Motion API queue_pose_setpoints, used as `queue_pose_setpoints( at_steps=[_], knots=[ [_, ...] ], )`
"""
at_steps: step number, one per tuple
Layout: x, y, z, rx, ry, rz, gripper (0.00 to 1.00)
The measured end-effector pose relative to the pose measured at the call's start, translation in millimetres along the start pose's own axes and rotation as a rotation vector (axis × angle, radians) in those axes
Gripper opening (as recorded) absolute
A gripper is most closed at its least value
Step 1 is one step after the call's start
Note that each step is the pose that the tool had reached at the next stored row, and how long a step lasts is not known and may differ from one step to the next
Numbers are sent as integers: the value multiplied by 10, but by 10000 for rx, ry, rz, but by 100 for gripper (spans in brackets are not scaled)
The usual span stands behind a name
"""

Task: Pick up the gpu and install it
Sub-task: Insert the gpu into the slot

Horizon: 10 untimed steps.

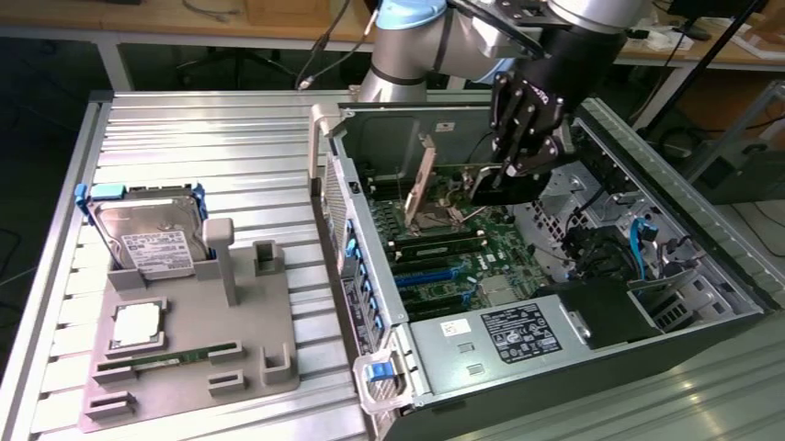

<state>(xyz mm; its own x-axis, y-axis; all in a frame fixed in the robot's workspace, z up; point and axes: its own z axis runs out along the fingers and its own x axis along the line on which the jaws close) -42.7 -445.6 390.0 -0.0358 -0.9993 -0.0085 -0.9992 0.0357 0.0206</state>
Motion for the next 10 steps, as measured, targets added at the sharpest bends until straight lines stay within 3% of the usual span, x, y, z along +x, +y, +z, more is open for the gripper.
queue_pose_setpoints(
  at_steps=[10],
  knots=[
    [-13, 73, 217, 10, 6, 58, 27]
  ],
)
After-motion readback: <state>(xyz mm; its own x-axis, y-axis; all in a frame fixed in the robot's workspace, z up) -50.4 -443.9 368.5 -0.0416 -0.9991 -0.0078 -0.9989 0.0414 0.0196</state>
